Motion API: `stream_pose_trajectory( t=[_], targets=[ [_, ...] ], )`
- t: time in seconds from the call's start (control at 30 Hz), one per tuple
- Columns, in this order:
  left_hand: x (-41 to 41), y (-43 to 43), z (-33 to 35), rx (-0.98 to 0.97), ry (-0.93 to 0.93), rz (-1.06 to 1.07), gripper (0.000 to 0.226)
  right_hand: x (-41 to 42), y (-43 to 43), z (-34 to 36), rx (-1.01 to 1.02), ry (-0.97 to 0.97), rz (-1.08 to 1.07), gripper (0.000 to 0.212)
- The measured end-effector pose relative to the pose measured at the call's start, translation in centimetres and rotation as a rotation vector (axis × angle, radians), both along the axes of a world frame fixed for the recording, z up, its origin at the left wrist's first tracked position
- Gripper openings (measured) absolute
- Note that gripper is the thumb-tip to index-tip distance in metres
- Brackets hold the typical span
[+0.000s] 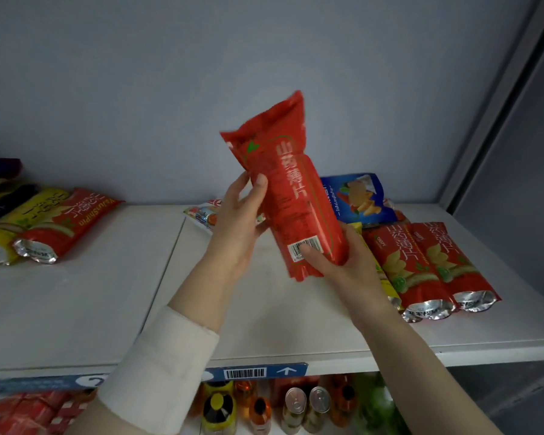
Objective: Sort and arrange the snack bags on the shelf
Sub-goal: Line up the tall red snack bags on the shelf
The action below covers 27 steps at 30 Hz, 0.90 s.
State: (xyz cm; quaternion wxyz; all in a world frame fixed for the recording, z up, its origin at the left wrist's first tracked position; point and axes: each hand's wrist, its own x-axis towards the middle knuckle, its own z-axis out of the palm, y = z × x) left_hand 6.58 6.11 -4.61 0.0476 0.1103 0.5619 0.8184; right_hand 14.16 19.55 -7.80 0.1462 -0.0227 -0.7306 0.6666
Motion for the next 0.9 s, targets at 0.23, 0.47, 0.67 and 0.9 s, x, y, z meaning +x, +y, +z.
stream_pose_trajectory(
  t=[0.23, 0.47, 0.67, 0.9],
  targets=[
    [0.4, 1.2, 0.8, 0.105, -0.154, 0.167, 0.064, -0.4, -1.7, -2.3, 0.998, 0.425, -0.405, 0.072],
    [-0.6, -2.0, 0.4, 0.140, -0.115, -0.085, 0.062, 0.4, -0.6, 0.6, 0.040, -0.016, 0.045, 0.076],
    [-0.6, -2.5, 0.7, 0.090, -0.073, -0.172, 0.063, 0.1, -2.0, 0.1, -0.303, -0.124, 0.337, 0.039],
    [-0.6, -2.7, -0.6, -0.119, -0.122, 0.016, 0.051, -1.1, -3.9, -1.2, 0.110, -0.151, -0.025, 0.037]
  ],
)
